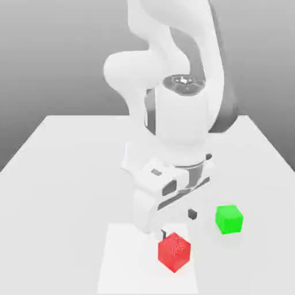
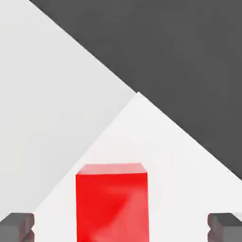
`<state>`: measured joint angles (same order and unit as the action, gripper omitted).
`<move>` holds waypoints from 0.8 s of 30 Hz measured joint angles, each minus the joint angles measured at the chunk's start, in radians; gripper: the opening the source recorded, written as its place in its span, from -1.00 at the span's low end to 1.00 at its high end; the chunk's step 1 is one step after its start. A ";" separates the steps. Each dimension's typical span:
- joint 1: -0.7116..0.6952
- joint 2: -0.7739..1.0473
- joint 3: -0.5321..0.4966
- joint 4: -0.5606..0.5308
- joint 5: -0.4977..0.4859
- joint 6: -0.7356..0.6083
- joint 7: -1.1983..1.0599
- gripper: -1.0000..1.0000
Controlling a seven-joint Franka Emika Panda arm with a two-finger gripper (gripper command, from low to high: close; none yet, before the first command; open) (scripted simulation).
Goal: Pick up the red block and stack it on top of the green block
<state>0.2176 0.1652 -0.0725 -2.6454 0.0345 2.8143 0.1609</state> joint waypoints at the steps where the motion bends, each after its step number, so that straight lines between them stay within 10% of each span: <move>1: -0.004 0.036 0.006 0.004 0.007 0.030 -0.007 0.00; 3: -0.017 0.108 0.021 0.014 0.019 0.091 -0.016 0.00; 4: -0.021 0.131 0.026 0.017 0.023 0.110 -0.020 -1.00; 17: -0.009 -0.064 0.019 -0.016 -0.014 -0.052 0.005 -1.00; 24: 0.269 -0.307 0.163 -0.180 0.008 -0.133 -0.071 -1.00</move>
<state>0.4869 -0.1422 0.0903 -2.8252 0.0421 2.6817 0.0902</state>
